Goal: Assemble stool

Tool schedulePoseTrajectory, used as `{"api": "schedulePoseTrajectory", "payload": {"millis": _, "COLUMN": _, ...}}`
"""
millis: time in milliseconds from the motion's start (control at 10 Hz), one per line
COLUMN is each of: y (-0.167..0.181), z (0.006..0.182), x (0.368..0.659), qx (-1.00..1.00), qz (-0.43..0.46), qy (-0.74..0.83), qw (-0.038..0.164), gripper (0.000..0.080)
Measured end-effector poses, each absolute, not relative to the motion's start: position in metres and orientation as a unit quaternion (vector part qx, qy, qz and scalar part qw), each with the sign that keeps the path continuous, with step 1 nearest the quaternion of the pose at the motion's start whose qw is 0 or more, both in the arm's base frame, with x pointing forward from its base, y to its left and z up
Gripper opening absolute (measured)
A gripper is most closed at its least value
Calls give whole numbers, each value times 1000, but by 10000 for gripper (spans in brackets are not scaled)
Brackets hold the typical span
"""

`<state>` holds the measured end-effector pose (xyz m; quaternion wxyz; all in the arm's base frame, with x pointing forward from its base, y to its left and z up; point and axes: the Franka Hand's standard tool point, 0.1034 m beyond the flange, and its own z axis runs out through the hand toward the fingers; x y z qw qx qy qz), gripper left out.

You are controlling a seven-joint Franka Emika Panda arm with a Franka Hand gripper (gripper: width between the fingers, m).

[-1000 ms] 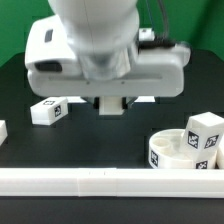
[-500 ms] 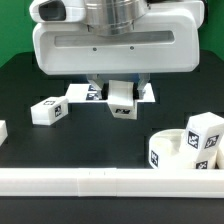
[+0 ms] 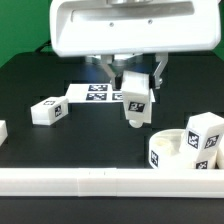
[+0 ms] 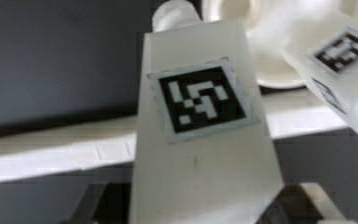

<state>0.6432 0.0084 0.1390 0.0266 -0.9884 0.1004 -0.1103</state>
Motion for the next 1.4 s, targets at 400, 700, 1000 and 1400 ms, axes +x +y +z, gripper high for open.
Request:
{"api": "schedulePoseTrajectory", "payload": {"millis": 400, "y": 7, "z": 138, "x": 647, "qx": -966, "qz": -240, "qy": 97, "qw": 11, "gripper": 327}}
{"api": "schedulePoseTrajectory", "payload": {"millis": 700, "y": 13, "z": 138, "x": 636, "qx": -962, "qz": -248, "qy": 116, "qw": 21, "gripper": 327}}
{"api": "schedulePoseTrajectory", "payload": {"millis": 1000, "y": 15, "z": 134, "x": 628, "qx": -962, "qz": -245, "qy": 116, "qw": 21, "gripper": 327}}
{"api": "schedulePoseTrajectory", "payload": {"millis": 1400, "y": 16, "z": 123, "x": 614, "qx": -959, "qz": -248, "qy": 133, "qw": 26, "gripper": 327}}
